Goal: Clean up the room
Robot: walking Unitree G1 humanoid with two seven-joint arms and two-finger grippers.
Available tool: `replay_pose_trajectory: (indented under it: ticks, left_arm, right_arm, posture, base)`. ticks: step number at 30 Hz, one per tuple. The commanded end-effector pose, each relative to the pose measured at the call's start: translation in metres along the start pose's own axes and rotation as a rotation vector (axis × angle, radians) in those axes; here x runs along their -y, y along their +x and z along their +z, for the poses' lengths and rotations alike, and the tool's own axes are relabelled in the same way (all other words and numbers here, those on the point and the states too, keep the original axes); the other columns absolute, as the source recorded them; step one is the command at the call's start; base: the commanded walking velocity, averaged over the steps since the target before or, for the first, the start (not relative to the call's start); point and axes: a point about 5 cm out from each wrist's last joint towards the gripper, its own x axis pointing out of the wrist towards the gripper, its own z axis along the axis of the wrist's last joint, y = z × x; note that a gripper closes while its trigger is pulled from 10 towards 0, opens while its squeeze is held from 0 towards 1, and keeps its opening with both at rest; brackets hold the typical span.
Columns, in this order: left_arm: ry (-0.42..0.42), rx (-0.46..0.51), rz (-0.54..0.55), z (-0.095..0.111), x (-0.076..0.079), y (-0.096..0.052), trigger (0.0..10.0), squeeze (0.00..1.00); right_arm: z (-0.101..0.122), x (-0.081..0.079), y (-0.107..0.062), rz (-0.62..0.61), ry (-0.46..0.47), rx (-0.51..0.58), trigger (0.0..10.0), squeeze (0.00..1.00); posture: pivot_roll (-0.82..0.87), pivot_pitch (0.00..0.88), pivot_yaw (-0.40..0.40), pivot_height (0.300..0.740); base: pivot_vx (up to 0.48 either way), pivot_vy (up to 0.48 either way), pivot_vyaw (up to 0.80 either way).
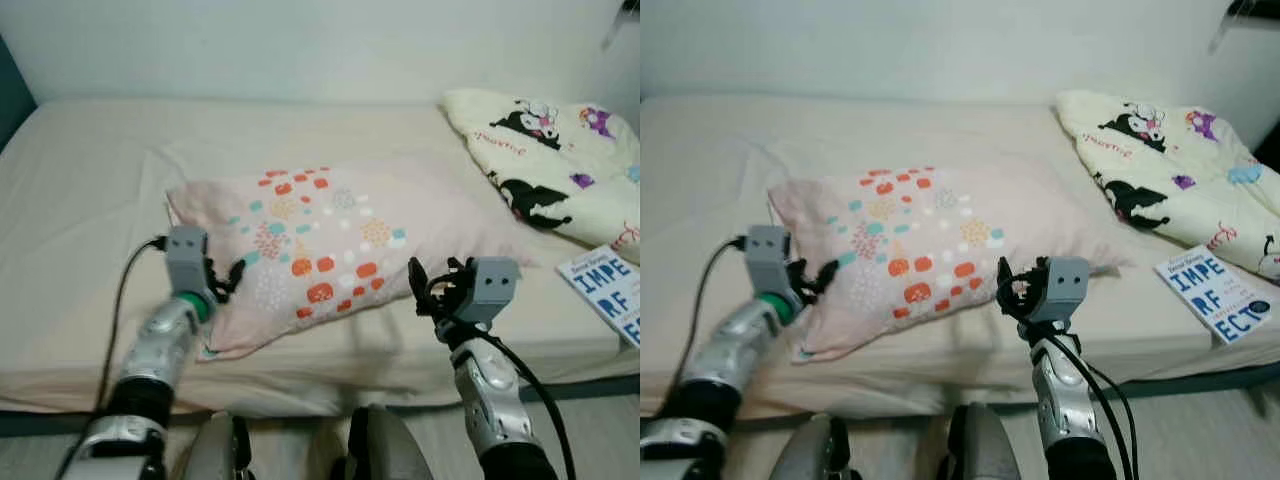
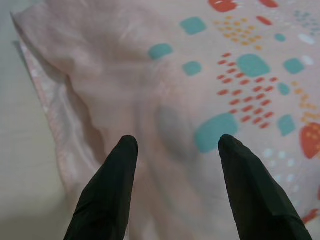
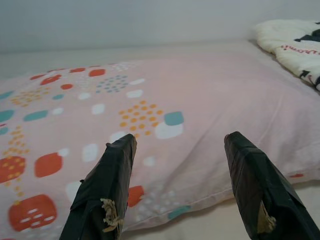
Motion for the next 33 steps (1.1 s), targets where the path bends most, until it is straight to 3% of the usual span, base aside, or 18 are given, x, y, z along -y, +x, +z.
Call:
replay_pose_trajectory:
  ticks: [1, 8, 9, 14, 16, 19, 20, 21, 22, 24, 25, 26, 27, 28, 30, 33]
  left_arm:
    - [-0.011, -0.028, -0.028, -0.003, 0.005, 0.001, 10.0, 0.00]
    - [-0.076, -0.062, -0.005, -0.007, 0.003, -0.001, 10.0, 0.00]
    - [-0.096, -0.061, 0.000, -0.008, 0.004, 0.000, 10.0, 1.00]
    - [-0.165, -0.078, -0.009, -0.011, 0.002, 0.000, 10.0, 1.00]
    - [-0.331, -0.133, -0.124, -0.014, 0.000, -0.003, 10.0, 1.00]
    - [-0.394, -0.147, -0.163, -0.013, 0.000, -0.004, 10.0, 1.00]
    - [-0.500, -0.118, -0.239, -0.006, -0.002, -0.008, 10.0, 1.00]
    - [-0.518, -0.100, -0.262, -0.002, -0.004, -0.009, 10.0, 1.00]
    - [-0.518, -0.100, -0.262, -0.002, -0.004, -0.009, 10.0, 1.00]
    - [-0.544, -0.069, -0.347, 0.004, -0.002, -0.015, 10.0, 1.00]
    - [-0.518, -0.085, -0.381, 0.000, 0.002, -0.017, 10.0, 1.00]
    - [-0.518, -0.085, -0.381, 0.000, 0.002, -0.017, 10.0, 1.00]
    - [-0.455, -0.126, -0.383, -0.009, 0.006, -0.016, 10.0, 1.00]
    - [-0.455, -0.126, -0.383, -0.009, 0.006, -0.016, 10.0, 1.00]
    - [-0.367, -0.180, -0.367, -0.025, 0.013, -0.014, 10.0, 1.00]
    - [-0.345, -0.190, -0.360, -0.028, 0.014, -0.013, 10.0, 1.00]
  right_arm:
    - [0.000, 0.002, -0.001, -0.010, 0.010, -0.002, 10.0, 0.00]
    - [0.000, -0.001, -0.002, -0.009, 0.015, 0.004, 10.0, 0.00]
    - [0.000, -0.001, -0.003, -0.008, 0.014, 0.001, 10.0, 0.00]
    - [0.000, 0.002, -0.004, -0.003, 0.008, -0.002, 10.0, 0.00]
    - [0.001, 0.010, -0.005, -0.010, -0.006, -0.008, 10.0, 0.00]
    - [0.001, 0.013, -0.005, -0.016, -0.013, -0.011, 10.0, 0.00]
    - [0.003, 0.027, -0.008, -0.070, -0.045, -0.008, 10.0, 0.00]
    - [0.004, 0.032, -0.010, -0.095, -0.060, -0.003, 10.0, 0.00]
    - [0.004, 0.032, -0.010, -0.095, -0.060, -0.003, 10.0, 0.00]
    - [0.008, 0.052, -0.014, -0.189, -0.091, 0.000, 10.0, 0.00]
    - [0.010, 0.066, -0.018, -0.257, -0.116, -0.002, 10.0, 0.00]
    - [0.010, 0.066, -0.018, -0.257, -0.116, -0.002, 10.0, 0.00]
    - [0.011, 0.078, -0.022, -0.307, -0.120, -0.005, 10.0, 0.00]
    - [0.011, 0.078, -0.022, -0.307, -0.120, -0.005, 10.0, 0.00]
    - [0.014, 0.090, -0.026, -0.342, -0.111, -0.004, 10.0, 0.00]
    - [0.014, 0.091, -0.027, -0.339, -0.101, -0.002, 10.0, 0.00]
  posture:
    - [-0.06, 0.108, -0.016, 0.605]
    - [-0.06, 0.116, -0.010, 0.605]
    - [-0.06, 0.116, -0.010, 0.605]
    - [-0.06, 0.123, -0.014, 0.605]
    - [-0.06, 0.127, -0.013, 0.605]
    - [-0.06, 0.127, -0.013, 0.605]
    - [-0.06, 0.134, -0.013, 0.605]
    - [-0.06, 0.140, -0.011, 0.605]
    - [-0.06, 0.140, -0.011, 0.605]
    - [-0.06, 0.140, -0.011, 0.605]
    - [-0.06, 0.144, -0.011, 0.605]
    - [-0.06, 0.144, -0.011, 0.605]
    - [-0.06, 0.151, -0.010, 0.605]
    - [-0.06, 0.151, -0.010, 0.605]
    - [-0.07, 0.155, -0.007, 0.605]
    - [-0.07, 0.160, -0.004, 0.605]
  base:
    - [0.000, 0.000, 0.00]
    - [0.000, 0.000, 0.00]
    - [0.000, 0.000, 0.00]
    - [0.000, 0.000, 0.00]
    - [0.000, 0.000, 0.00]
    - [0.000, 0.000, 0.00]
    - [0.000, 0.000, 0.00]
    - [0.000, 0.000, 0.00]
    - [0.000, 0.000, 0.00]
    - [0.000, 0.000, 0.00]
    - [0.000, 0.000, 0.00]
    - [0.000, 0.000, 0.00]
    - [0.000, 0.000, 0.00]
    - [0.000, 0.000, 0.00]
    - [0.000, 0.000, 0.00]
    - [0.000, 0.000, 0.00]
